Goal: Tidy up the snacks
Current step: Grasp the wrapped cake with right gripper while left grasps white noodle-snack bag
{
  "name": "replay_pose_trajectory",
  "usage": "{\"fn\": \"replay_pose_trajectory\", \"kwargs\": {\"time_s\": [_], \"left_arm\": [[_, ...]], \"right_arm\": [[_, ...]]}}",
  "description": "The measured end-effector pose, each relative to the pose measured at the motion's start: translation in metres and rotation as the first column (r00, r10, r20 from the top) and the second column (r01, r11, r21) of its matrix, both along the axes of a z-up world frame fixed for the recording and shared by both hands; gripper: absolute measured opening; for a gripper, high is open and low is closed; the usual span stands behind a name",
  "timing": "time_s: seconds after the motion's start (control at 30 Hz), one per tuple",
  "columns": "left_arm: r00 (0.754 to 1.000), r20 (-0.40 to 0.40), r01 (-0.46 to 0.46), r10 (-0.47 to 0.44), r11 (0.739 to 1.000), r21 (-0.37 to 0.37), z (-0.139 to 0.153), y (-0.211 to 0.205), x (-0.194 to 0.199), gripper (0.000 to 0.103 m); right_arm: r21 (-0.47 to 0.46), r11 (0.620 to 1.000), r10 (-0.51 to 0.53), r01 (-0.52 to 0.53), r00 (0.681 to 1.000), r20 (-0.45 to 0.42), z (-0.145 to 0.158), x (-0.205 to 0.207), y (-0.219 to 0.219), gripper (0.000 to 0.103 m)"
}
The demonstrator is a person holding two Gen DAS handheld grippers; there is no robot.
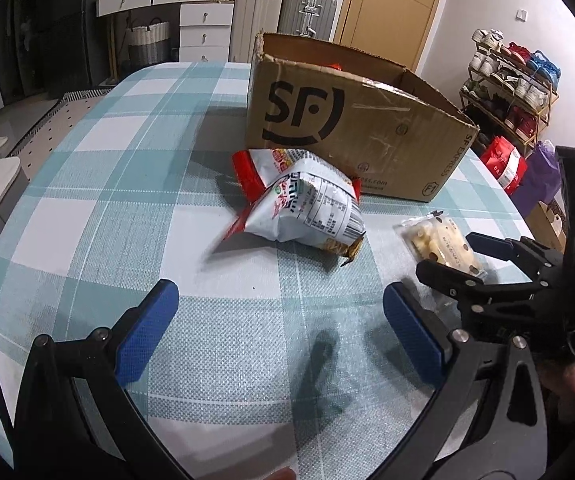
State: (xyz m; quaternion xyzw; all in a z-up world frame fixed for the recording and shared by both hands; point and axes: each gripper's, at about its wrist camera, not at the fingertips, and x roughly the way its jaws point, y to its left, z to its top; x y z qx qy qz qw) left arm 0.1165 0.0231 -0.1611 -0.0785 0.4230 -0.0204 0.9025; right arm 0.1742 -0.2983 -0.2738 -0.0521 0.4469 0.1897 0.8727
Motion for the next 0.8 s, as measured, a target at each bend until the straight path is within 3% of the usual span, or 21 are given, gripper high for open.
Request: {"fn": "replay_pose_trajectory", "kwargs": {"time_s": [0.1, 0.2, 0.4, 0.8], "left_arm": [[1.000, -0.003, -0.003, 0.003, 1.000, 0.001, -0.001, 0.002, -0.001, 0.102], [1.000, -0.010, -0.003, 0.003, 1.000, -0.002, -0.002, 0.004, -0.002, 0.102], [1.000, -0.011, -0.009, 0.009, 1.000, -0.008, -0.001, 0.008, -0.004, 0.102], [1.000, -0.022, -0.019, 0.019, 1.000, -0.010, 0.001, 0.013, -0.002, 0.102]], "right_arm": [[-0.002, 1.000, 0.024, -0.024, 1.000, 0.007, 0.000, -0.001, 0.004, 0.083], [-0.037, 0.999, 0.024, -0.022, 0.999, 0.033, 0.000, -0.003, 0.006, 0.059], [-0.039, 0.998, 0.054, -0.053, 0.998, 0.037, 0.000, -0.006, 0.006, 0.058], [0.134, 0.991, 0.015, -0.016, 1.000, 0.007, 0.012, -0.012, -0.016, 0.058]]}}
